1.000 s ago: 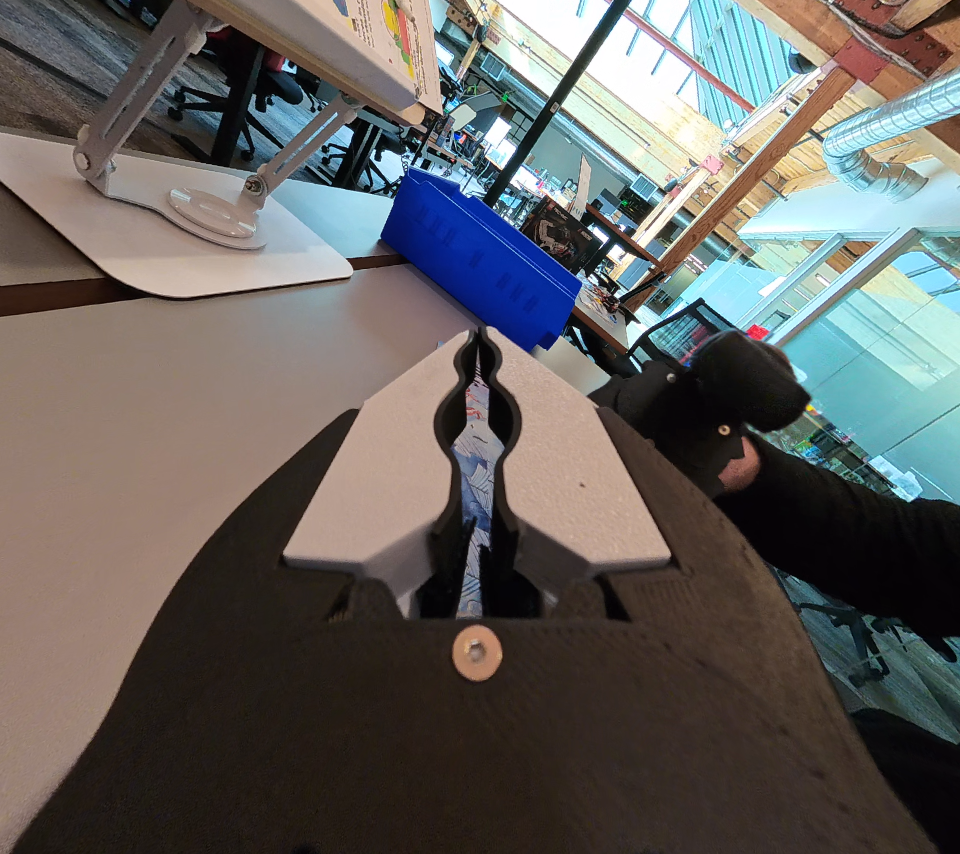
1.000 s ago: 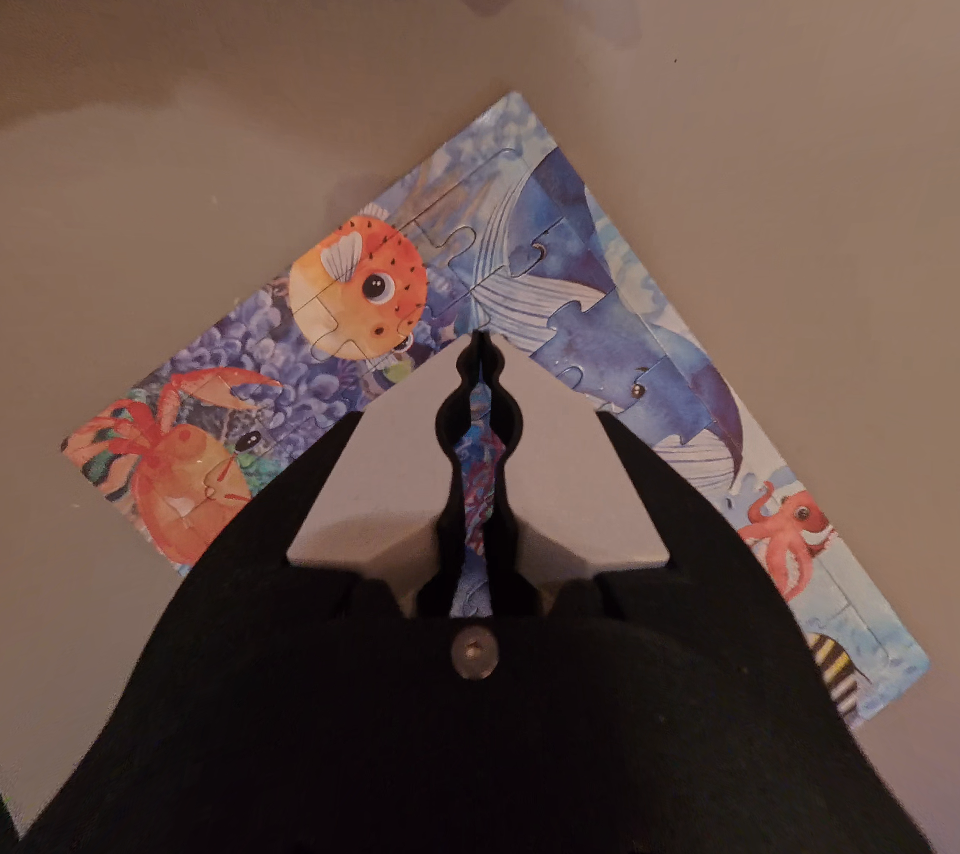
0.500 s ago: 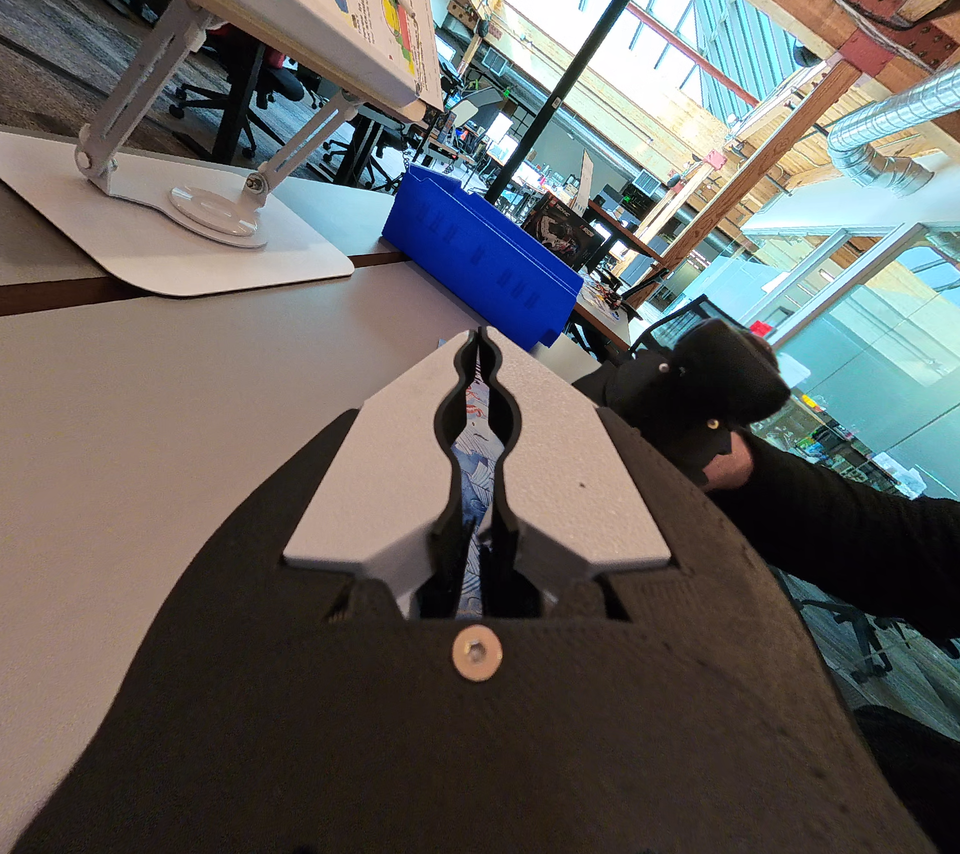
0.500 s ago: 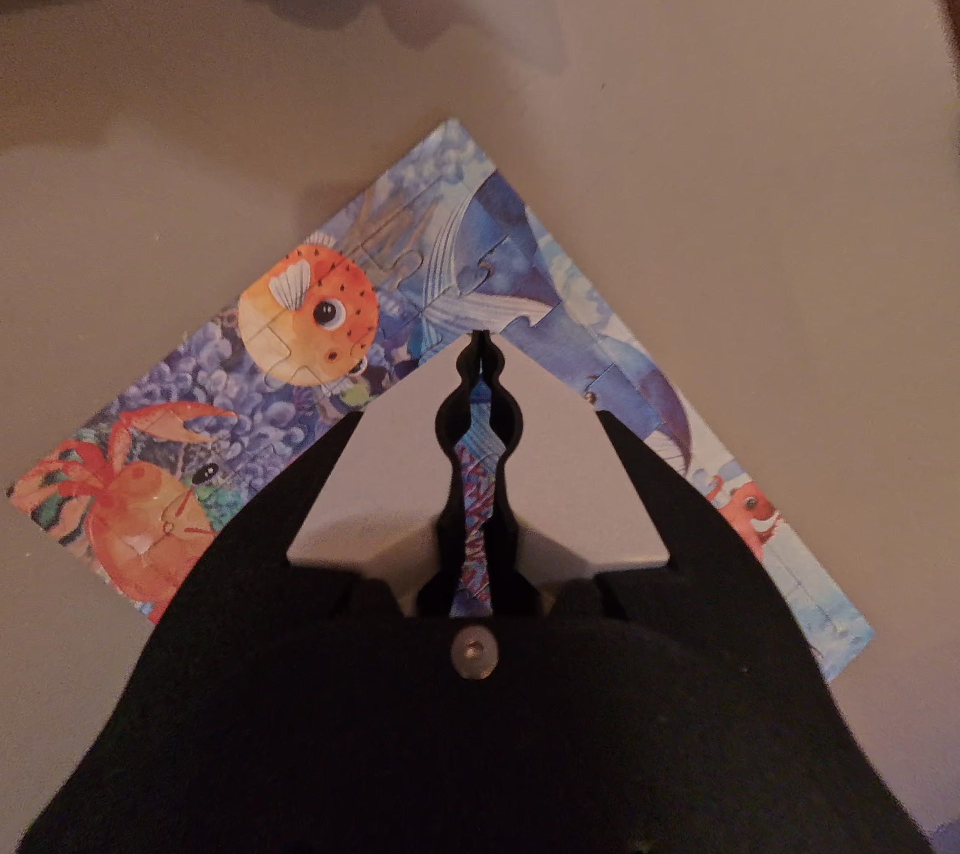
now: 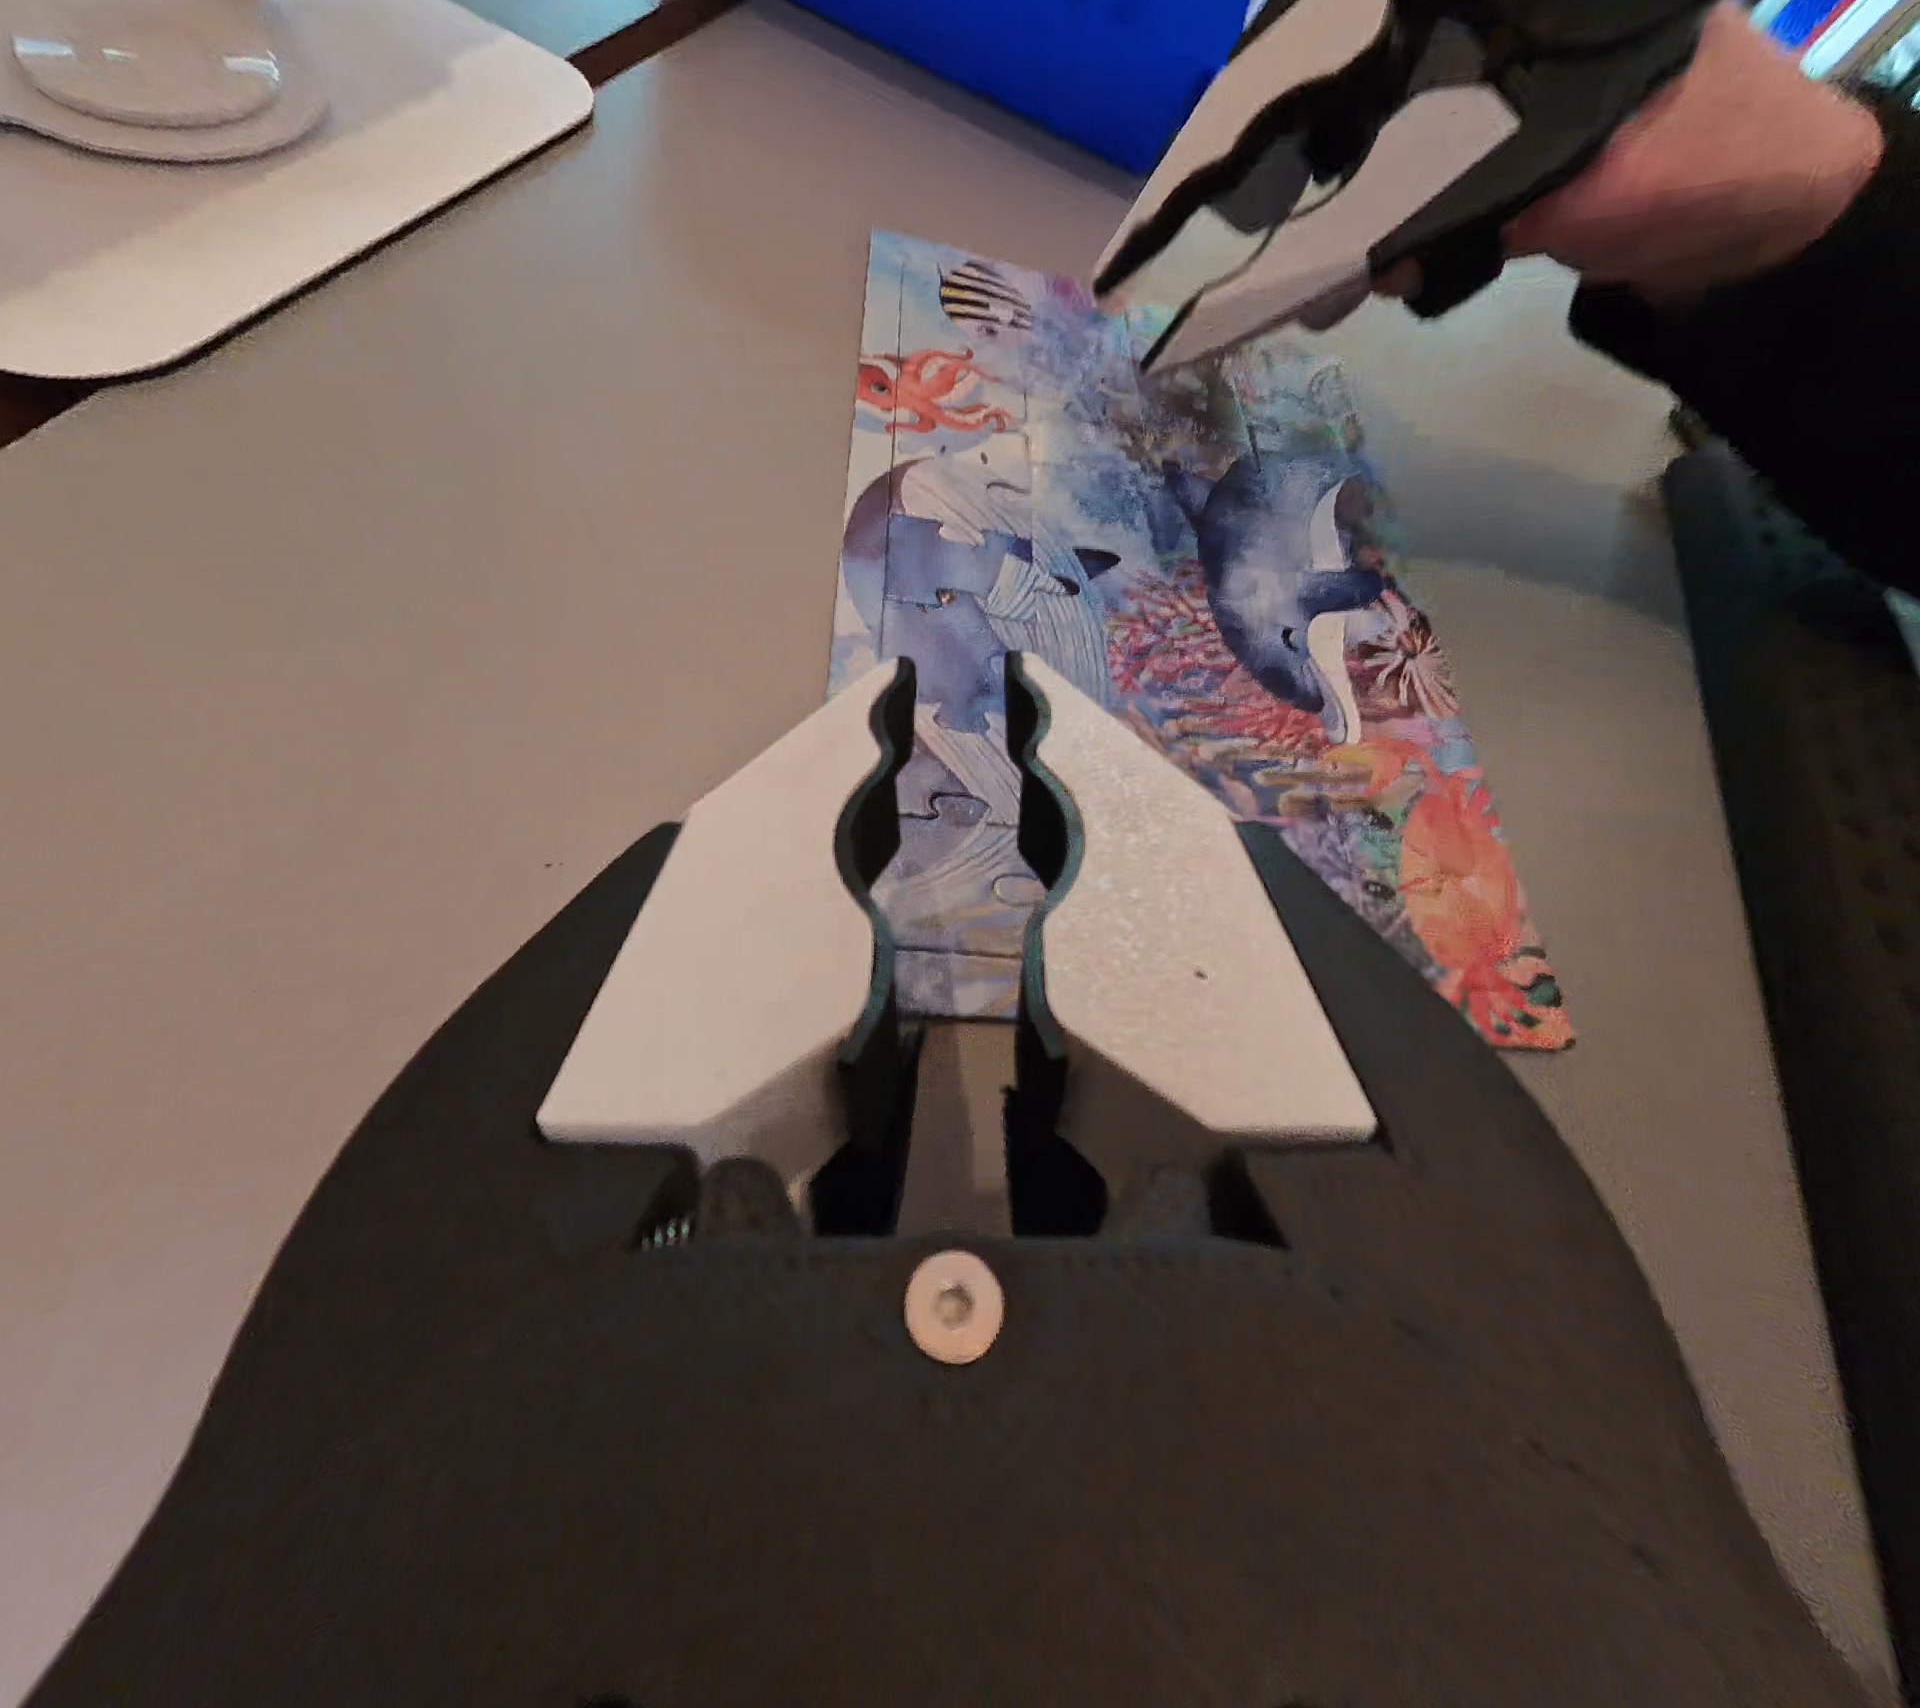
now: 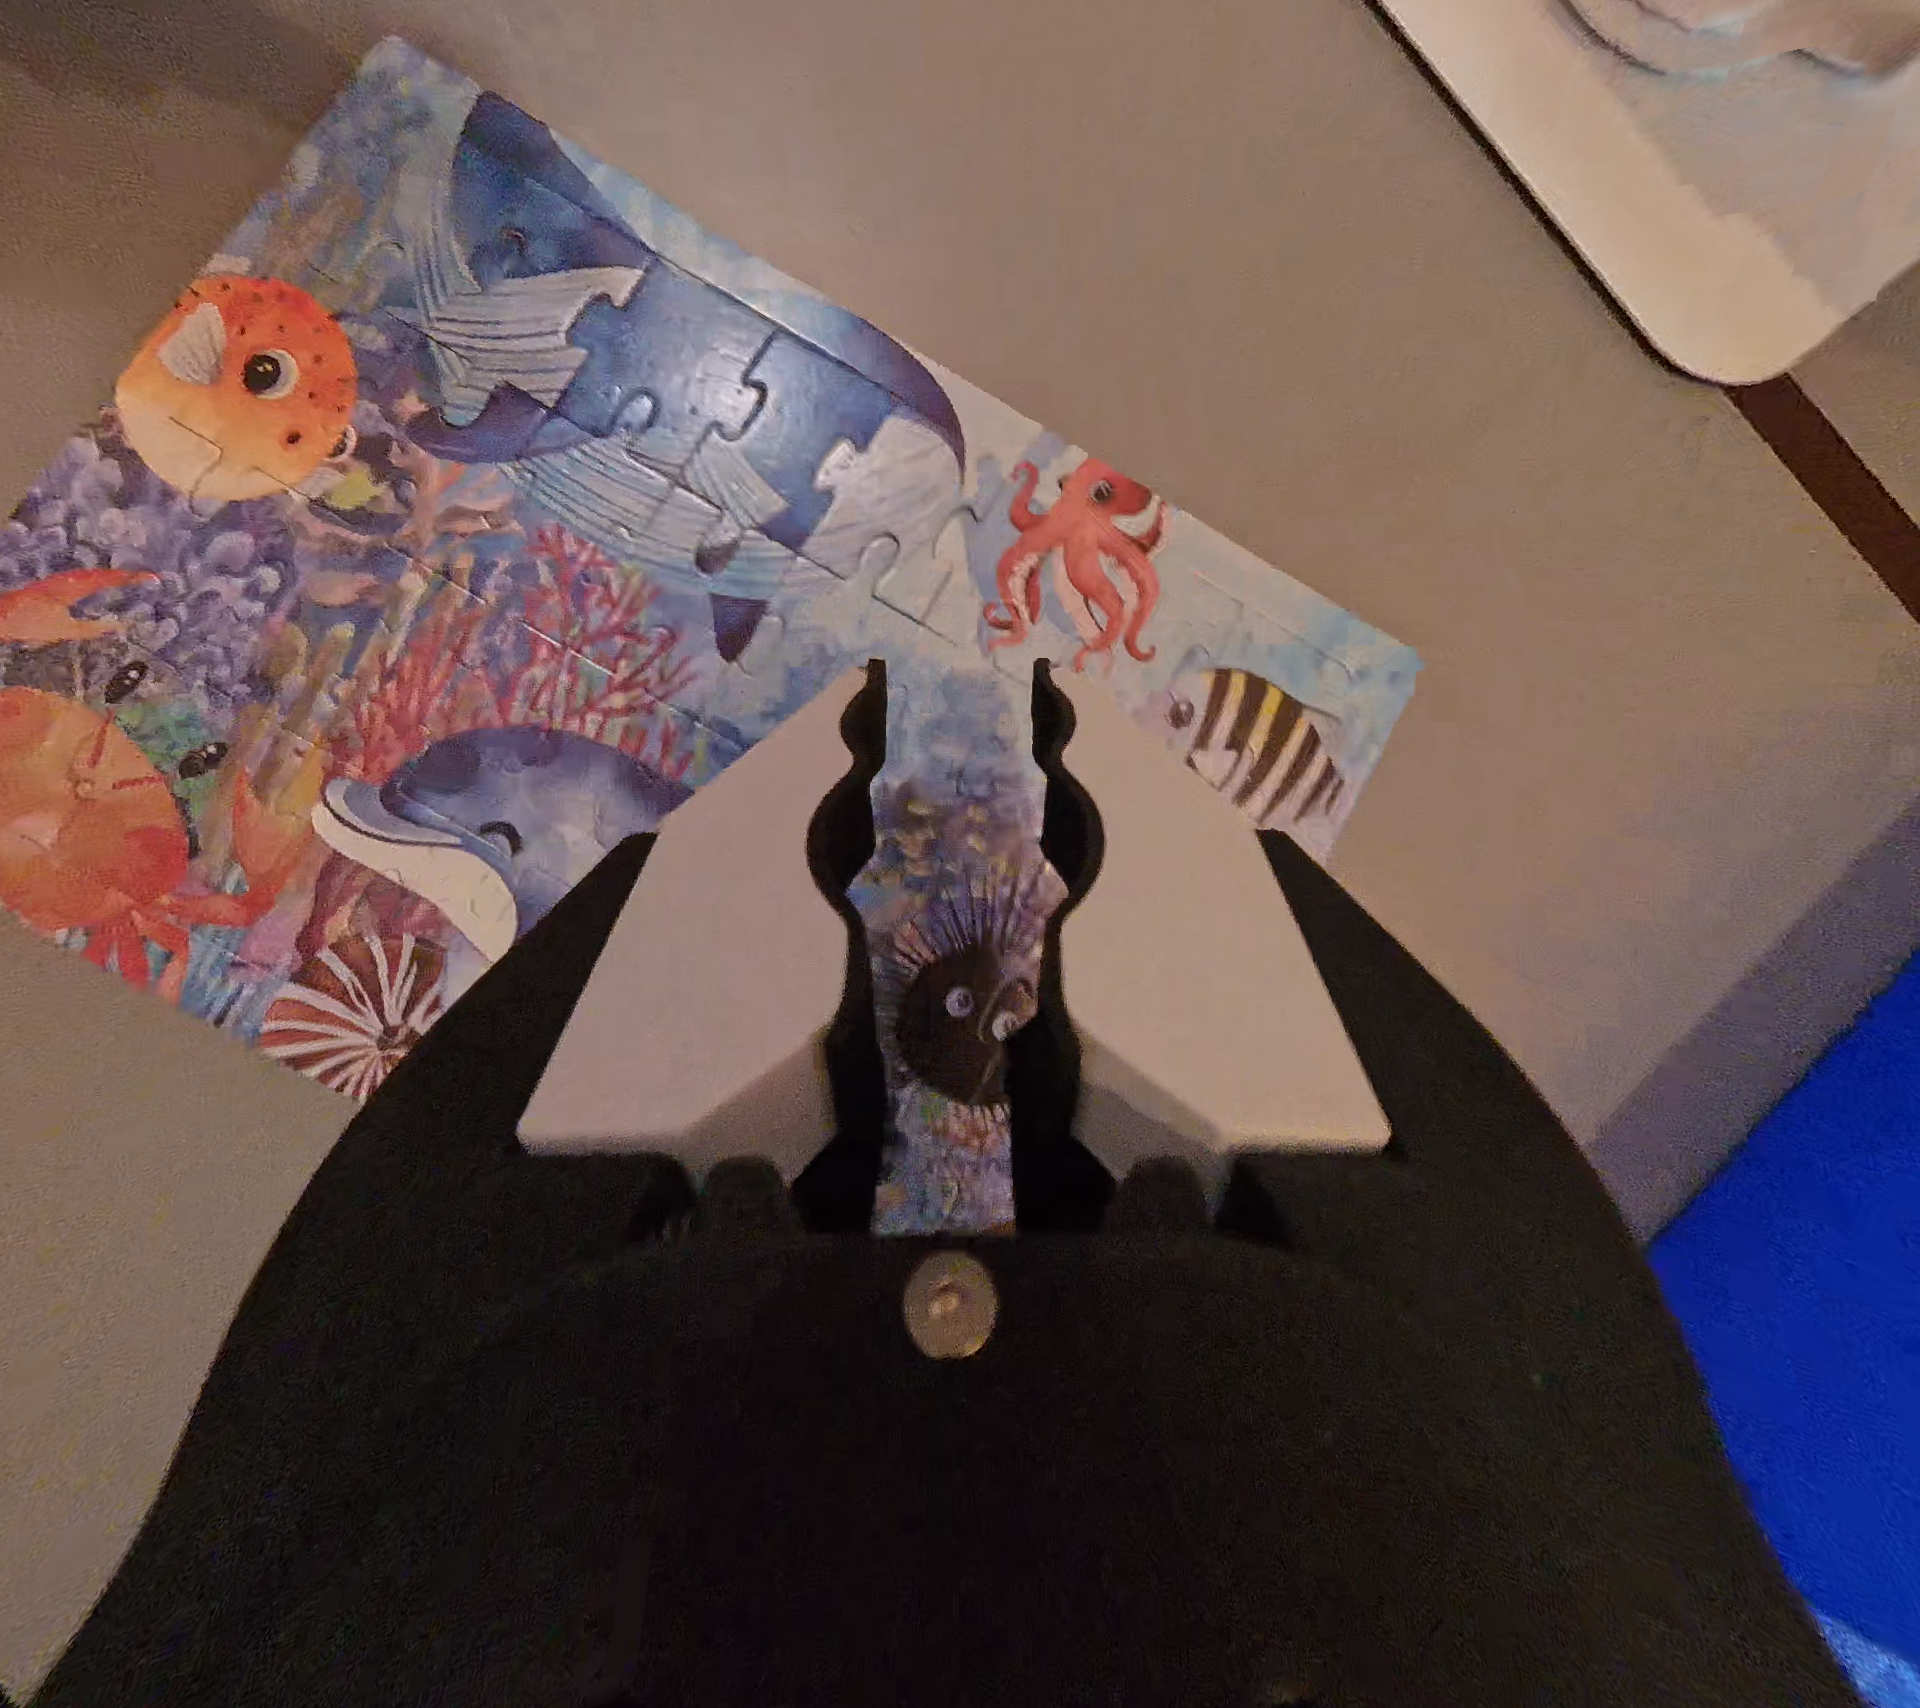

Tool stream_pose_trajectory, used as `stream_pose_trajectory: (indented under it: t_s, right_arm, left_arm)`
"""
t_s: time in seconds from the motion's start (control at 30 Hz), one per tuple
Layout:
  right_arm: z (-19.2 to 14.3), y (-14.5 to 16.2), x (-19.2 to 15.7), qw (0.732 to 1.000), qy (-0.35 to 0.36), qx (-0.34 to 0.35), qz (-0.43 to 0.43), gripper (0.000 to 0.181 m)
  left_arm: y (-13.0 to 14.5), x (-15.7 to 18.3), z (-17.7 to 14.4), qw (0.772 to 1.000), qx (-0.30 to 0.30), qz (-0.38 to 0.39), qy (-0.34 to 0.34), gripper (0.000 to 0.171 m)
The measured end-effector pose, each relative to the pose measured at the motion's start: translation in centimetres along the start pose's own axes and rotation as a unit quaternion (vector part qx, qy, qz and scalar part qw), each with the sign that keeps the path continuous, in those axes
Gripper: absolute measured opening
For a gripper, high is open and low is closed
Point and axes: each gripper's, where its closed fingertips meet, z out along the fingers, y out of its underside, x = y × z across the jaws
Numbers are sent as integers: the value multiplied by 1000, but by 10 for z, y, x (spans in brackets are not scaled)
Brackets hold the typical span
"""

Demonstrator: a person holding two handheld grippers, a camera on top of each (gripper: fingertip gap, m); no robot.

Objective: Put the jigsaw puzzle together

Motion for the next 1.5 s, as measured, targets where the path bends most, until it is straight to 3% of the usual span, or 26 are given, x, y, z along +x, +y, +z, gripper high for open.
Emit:
stream_pose_trajectory:
  t_s: [0.23, 0.4, 0.53, 0.67, 0.8, 0.87, 0.97, 1.03, 1.13, 1.37, 1.5]
  right_arm:
    - [-26, 71, 26, 996, 23, -12, 81, 63]
    - [-30, 104, 28, 991, 15, -24, 130, 72]
    - [-34, 107, 22, 988, -5, -6, 156, 59]
    - [-36, 108, 16, 987, -2, -1, 161, 51]
    - [-35, 111, 7, 987, 11, -2, 162, 55]
    - [-36, 113, 3, 986, 17, -6, 164, 53]
    - [-39, 109, -15, 986, -13, -1, 167, 57]
    - [-43, 107, -25, 985, -41, 11, 169, 69]
    - [-50, 115, -27, 994, -22, 9, 105, 79]
    - [-49, 130, -40, 998, -28, -16, 50, 68]
    - [-45, 123, -47, 997, -8, -10, 76, 68]
  left_arm:
    - [38, 9, 4, 994, -104, 44, -7, 33]
    - [59, 7, -8, 987, -151, 43, -20, 44]
    - [71, -2, -7, 982, -176, 46, -44, 43]
    - [71, -11, -7, 982, -171, 46, -64, 29]
    - [68, -22, -5, 980, -167, 54, -90, 18]
    - [65, -35, -5, 978, -164, 55, -120, 4]
    - [62, -50, -9, 972, -165, 60, -158, 16]
    - [63, -47, -20, 974, -161, 49, -154, 24]
    - [81, -32, -37, 975, -190, 6, -116, 35]
    - [82, -14, -25, 979, -191, -12, -72, 33]
    - [77, -30, -22, 979, -176, -11, -106, 35]
